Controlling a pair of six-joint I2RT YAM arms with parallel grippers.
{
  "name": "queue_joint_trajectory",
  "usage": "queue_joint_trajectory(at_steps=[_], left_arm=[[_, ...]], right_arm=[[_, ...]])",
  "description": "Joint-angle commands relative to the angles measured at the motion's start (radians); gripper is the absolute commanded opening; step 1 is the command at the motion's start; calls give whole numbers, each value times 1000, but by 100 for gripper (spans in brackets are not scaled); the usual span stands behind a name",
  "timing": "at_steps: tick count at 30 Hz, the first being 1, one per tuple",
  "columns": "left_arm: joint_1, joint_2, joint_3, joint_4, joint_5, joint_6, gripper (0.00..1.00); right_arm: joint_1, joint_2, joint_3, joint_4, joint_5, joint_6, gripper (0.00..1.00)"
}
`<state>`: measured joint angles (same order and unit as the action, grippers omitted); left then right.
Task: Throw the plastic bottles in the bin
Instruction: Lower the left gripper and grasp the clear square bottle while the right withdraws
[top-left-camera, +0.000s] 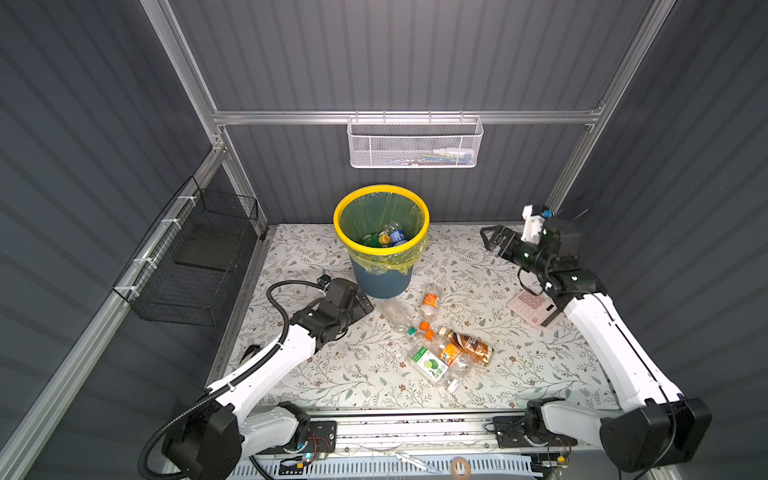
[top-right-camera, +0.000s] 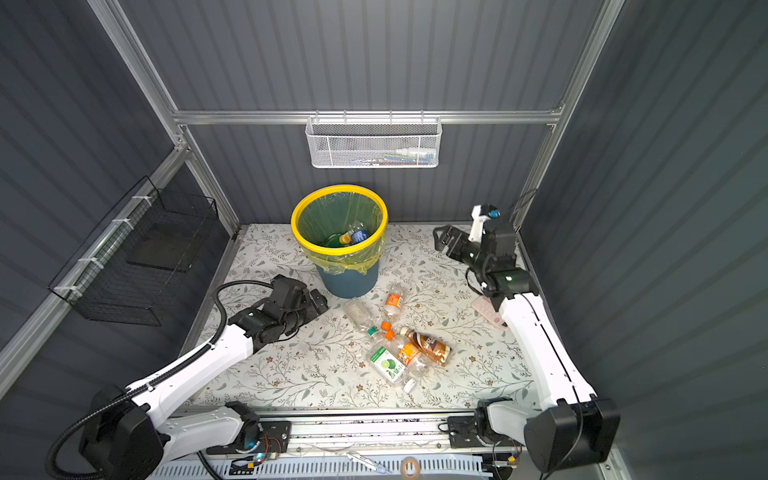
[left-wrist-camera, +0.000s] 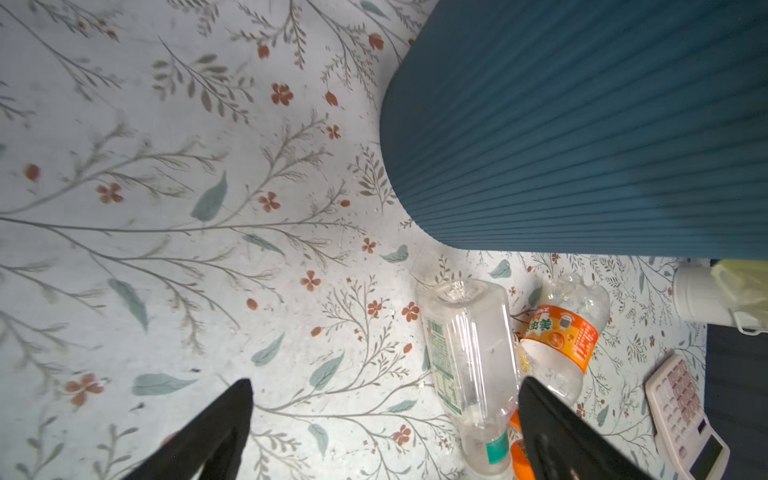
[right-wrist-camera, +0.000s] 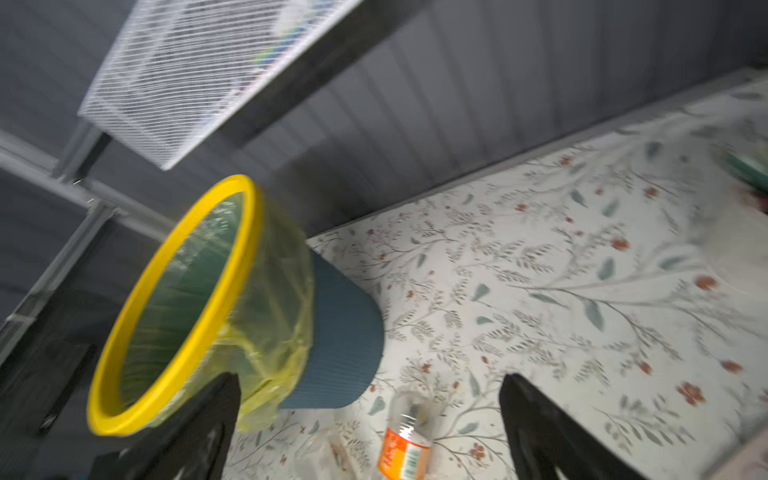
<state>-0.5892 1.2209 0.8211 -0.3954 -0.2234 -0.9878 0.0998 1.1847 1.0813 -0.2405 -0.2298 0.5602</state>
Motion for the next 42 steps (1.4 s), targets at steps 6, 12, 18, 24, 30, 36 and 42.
queue_joint_trajectory(at_steps=[6, 12, 18, 24, 30, 36, 42], left_arm=[[-131, 170, 84, 89, -3, -131, 99], [-165, 342, 238, -21, -11, -118, 99], [-204, 472, 366, -107, -15, -108, 99], [-231, 582, 457, -171, -30, -117, 99], [-238, 656, 499, -218, -45, -148, 98], [-238, 683, 492, -228, -53, -175, 84], [-219, 625, 386, -172, -62, -244, 68]], right_arm=[[-120, -156, -299, -12, 64, 71, 99], [-150, -127, -312, -49, 86, 60, 99], [-155, -100, -295, -83, 71, -11, 99], [-159, -94, -302, -86, 80, -43, 99], [-173, -91, -303, -100, 95, -66, 99], [-181, -94, -302, -111, 91, -79, 99], [-187, -103, -300, -120, 87, -82, 99]])
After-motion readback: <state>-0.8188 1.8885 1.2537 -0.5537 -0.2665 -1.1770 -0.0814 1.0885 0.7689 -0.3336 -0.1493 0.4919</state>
